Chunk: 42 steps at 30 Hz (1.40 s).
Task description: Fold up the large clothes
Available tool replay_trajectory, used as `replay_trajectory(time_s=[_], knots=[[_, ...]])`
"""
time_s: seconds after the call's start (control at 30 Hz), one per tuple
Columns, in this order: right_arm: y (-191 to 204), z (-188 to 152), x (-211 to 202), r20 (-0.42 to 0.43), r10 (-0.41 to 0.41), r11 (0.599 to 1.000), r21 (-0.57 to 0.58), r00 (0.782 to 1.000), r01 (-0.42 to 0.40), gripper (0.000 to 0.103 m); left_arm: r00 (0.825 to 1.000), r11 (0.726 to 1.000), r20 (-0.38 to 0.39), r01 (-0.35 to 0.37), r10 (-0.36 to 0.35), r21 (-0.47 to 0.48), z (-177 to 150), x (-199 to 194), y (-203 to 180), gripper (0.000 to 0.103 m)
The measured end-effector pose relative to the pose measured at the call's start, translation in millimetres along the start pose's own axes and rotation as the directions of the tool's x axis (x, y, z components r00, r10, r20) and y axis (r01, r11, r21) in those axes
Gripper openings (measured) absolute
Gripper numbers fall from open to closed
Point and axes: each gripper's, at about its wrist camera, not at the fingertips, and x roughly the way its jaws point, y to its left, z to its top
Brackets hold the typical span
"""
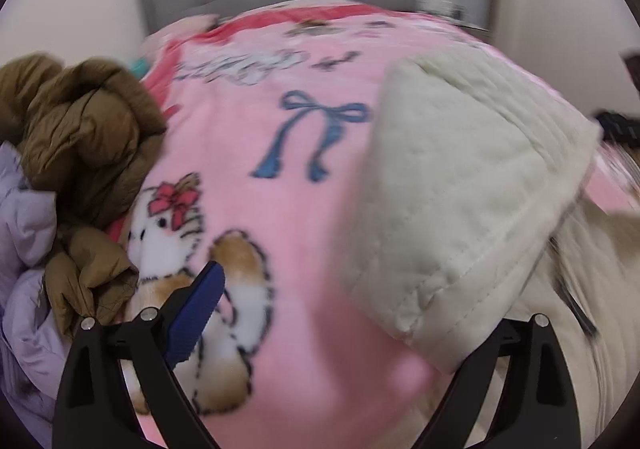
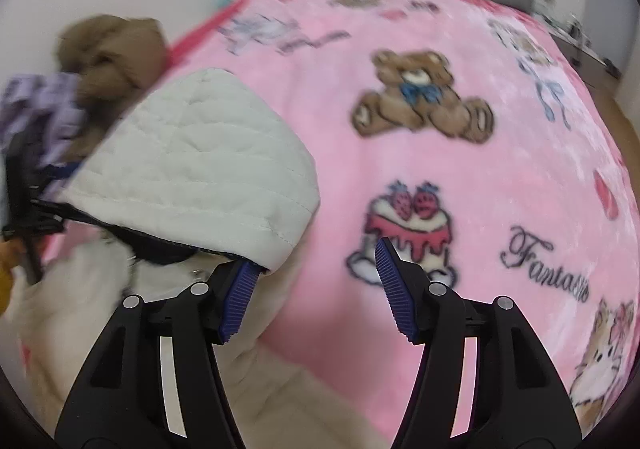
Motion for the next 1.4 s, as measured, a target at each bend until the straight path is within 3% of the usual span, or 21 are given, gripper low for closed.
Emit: replay_trajectory(time_s=[0.13, 0.3, 0.4, 0.5, 0.57, 0.63, 0.7, 0.8, 0.9, 0.97, 1.03, 1.1, 1.2, 1.27, 1.3, 1.37, 1.4], knots=[[4.7, 4.5, -11.6, -0.029, -0.043, 0.999, -0.033, 0.999, 0.042, 0.056, 0.996, 0.997, -0.057, 0.065, -0.063, 0.032, -3.1, -6.3, -12.5, 0.09], [9.4, 4.9, 14.8, -0.109, -0.152, 0.987, -0.06, 0.982, 0.147, 0.056, 0.996, 0.995, -0.091, 0.003, -0.012, -0.096, 1.6, 9.4, -7.3, 0.092], [13.6, 1.9, 20.1, -0.101, -0.14, 0.988, -0.079, 0.985, 0.133, 0.058, 0.99, 0.981, -0.093, 0.092, -0.109, -0.17, 4.2, 15.3, -7.3, 0.096], [24.9, -3.5, 24.0, -0.093, -0.143, 0.984, -0.117, 0.985, 0.132, 0.058, 0.993, 0.994, -0.11, 0.031, -0.043, -0.102, 0.8, 17.8, -22.4, 0.096], [29.9, -5.2, 18.6, -0.068, -0.108, 0.988, -0.116, 0.992, 0.1, 0.058, 0.998, 0.994, -0.047, 0.032, -0.037, -0.103, -1.9, 5.3, -24.9, 0.096], [30.6, -1.5, -0.7, 0.009, -0.011, 0.997, -0.082, 1.0, 0.012, 0.058, 0.999, 0.991, 0.032, 0.034, -0.03, -0.13, 1.4, -11.3, -20.2, 0.096], [25.5, 9.3, -17.1, 0.084, 0.068, 0.997, -0.038, 0.994, -0.065, 0.058, 0.997, 0.986, 0.077, 0.038, -0.026, -0.162, 15.0, -19.6, -8.4, 0.097], [11.3, 44.9, -13.5, 0.112, 0.123, 0.99, 0.051, 0.986, -0.13, 0.058, 0.999, 0.978, 0.032, -0.015, 0.022, -0.206, 45.4, -4.4, 7.4, 0.097], [5.4, 83.5, 18.8, 0.053, 0.072, 0.997, 0.028, 0.996, -0.074, 0.058, 0.997, 0.976, -0.062, 0.041, -0.056, -0.215, 76.1, 33.7, 18.0, 0.097], [3.3, 104.5, 42.7, -0.011, 0.092, 0.996, 0.021, 0.996, -0.092, 0.058, 0.989, 0.986, -0.104, 0.089, -0.105, -0.143, 89.4, 56.9, 12.5, 0.097], [5.4, 120.9, 72.7, -0.124, 0.175, 0.985, 0.02, 0.977, -0.173, 0.059, 0.98, 0.99, -0.142, 0.132, -0.139, -0.058, 95.1, 71.7, 2.1, 0.097], [13.9, 126.1, 93.6, -0.217, 0.171, 0.983, -0.028, 0.961, -0.181, 0.06, 0.966, 0.985, -0.196, 0.174, -0.168, 0.013, 96.6, 85.1, -9.8, 0.097], [28.5, 125.8, 120.5, -0.32, 0.095, 0.98, -0.138, 0.942, -0.146, 0.061, 0.934, 0.974, -0.299, 0.22, -0.194, 0.058, 97.9, 108.6, -22.3, 0.097], [27.5, 126.4, 133.3, -0.362, 0.118, 0.98, -0.106, 0.925, -0.166, 0.059, 0.931, 0.976, -0.31, 0.214, -0.19, 0.044, 95.0, 117.7, -20.5, 0.095], [25.8, 127.1, 139.5, -0.371, 0.145, 0.981, -0.069, 0.917, -0.183, 0.055, 0.924, 0.975, -0.326, 0.22, -0.2, 0.025, 92.9, 123.9, -19.4, 0.084], [26.2, 126.4, 145.6, -0.368, 0.15, 0.98, -0.066, 0.918, -0.187, 0.036, 0.906, 0.971, -0.361, 0.238, -0.222, 0.0, 89.9, 133.1, -19.6, 0.065], [28.0, 123.8, 148.3, -0.368, 0.139, 0.981, -0.075, 0.919, -0.179, 0.033, 0.902, 0.969, -0.364, 0.247, -0.233, -0.008, 89.9, 135.9, -22.5, 0.061]])
